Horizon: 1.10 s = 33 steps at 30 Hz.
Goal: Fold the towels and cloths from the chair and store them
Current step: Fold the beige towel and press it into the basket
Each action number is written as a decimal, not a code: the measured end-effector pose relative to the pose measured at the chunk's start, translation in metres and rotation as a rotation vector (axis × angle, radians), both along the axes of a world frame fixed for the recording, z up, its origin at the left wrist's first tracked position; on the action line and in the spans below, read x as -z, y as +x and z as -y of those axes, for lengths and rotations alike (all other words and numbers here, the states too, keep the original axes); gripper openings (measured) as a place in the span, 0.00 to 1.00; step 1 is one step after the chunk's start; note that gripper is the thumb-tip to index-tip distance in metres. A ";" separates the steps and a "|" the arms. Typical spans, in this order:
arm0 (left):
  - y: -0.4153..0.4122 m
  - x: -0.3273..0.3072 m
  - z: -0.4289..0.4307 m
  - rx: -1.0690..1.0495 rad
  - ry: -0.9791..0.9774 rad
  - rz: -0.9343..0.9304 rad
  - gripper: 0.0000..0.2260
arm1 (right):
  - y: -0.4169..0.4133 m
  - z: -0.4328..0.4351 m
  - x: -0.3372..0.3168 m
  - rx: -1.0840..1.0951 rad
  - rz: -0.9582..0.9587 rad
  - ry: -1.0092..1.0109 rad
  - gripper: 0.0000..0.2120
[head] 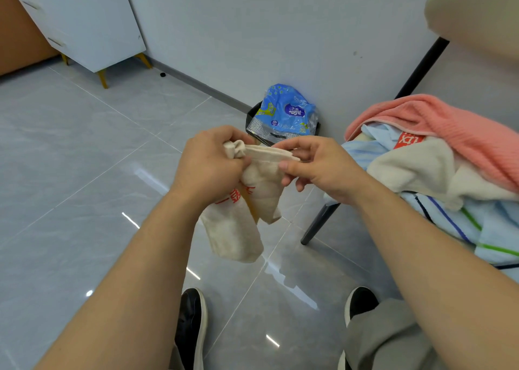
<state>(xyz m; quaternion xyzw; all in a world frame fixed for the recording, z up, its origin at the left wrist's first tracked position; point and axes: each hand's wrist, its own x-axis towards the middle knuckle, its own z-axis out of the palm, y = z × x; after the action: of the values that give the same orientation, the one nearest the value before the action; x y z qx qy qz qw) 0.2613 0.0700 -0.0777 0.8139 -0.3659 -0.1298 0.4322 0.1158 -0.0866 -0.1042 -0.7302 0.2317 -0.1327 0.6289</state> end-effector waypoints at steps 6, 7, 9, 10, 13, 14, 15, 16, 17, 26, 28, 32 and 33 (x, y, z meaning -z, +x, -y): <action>0.002 0.000 0.000 -0.028 -0.018 -0.044 0.08 | 0.000 -0.003 -0.004 0.043 0.056 -0.045 0.07; 0.002 -0.001 0.000 -0.033 -0.020 -0.048 0.08 | -0.001 -0.003 -0.005 0.048 0.054 -0.057 0.07; 0.001 -0.001 0.000 -0.039 -0.022 -0.043 0.08 | -0.001 -0.004 -0.007 0.058 0.040 -0.081 0.07; 0.001 -0.001 0.000 -0.040 -0.022 -0.038 0.08 | -0.001 -0.005 -0.008 0.062 0.030 -0.095 0.07; 0.001 -0.001 0.000 -0.045 -0.031 -0.049 0.07 | -0.001 -0.006 -0.009 0.094 -0.013 -0.150 0.09; 0.001 -0.001 -0.001 -0.051 -0.038 -0.057 0.05 | -0.001 -0.006 -0.009 0.108 -0.026 -0.167 0.10; 0.001 -0.001 -0.001 -0.060 -0.043 -0.060 0.05 | -0.001 -0.006 -0.009 0.118 -0.038 -0.179 0.11; 0.001 -0.001 0.000 -0.070 -0.044 -0.058 0.04 | -0.002 -0.006 -0.010 0.124 -0.051 -0.192 0.12; 0.001 -0.001 0.000 -0.079 -0.041 -0.054 0.04 | -0.002 -0.006 -0.010 0.130 -0.067 -0.209 0.13; 0.008 0.000 -0.002 -0.152 -0.007 -0.019 0.04 | -0.003 -0.002 -0.011 0.192 -0.128 -0.293 0.17; 0.009 0.000 -0.003 -0.153 0.001 -0.009 0.04 | -0.003 -0.001 -0.012 0.184 -0.129 -0.289 0.18; 0.019 -0.008 -0.011 -0.143 0.069 0.028 0.14 | -0.010 0.006 -0.024 0.157 -0.180 -0.309 0.17; 0.023 -0.012 -0.015 -0.133 0.085 0.008 0.17 | -0.014 0.011 -0.029 0.155 -0.190 -0.315 0.17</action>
<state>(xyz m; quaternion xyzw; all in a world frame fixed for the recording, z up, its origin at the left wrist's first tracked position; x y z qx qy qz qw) 0.2846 0.0850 -0.0660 0.8545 -0.3070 -0.1127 0.4036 0.1018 -0.0975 -0.0749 -0.8089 0.3216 -0.1459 0.4701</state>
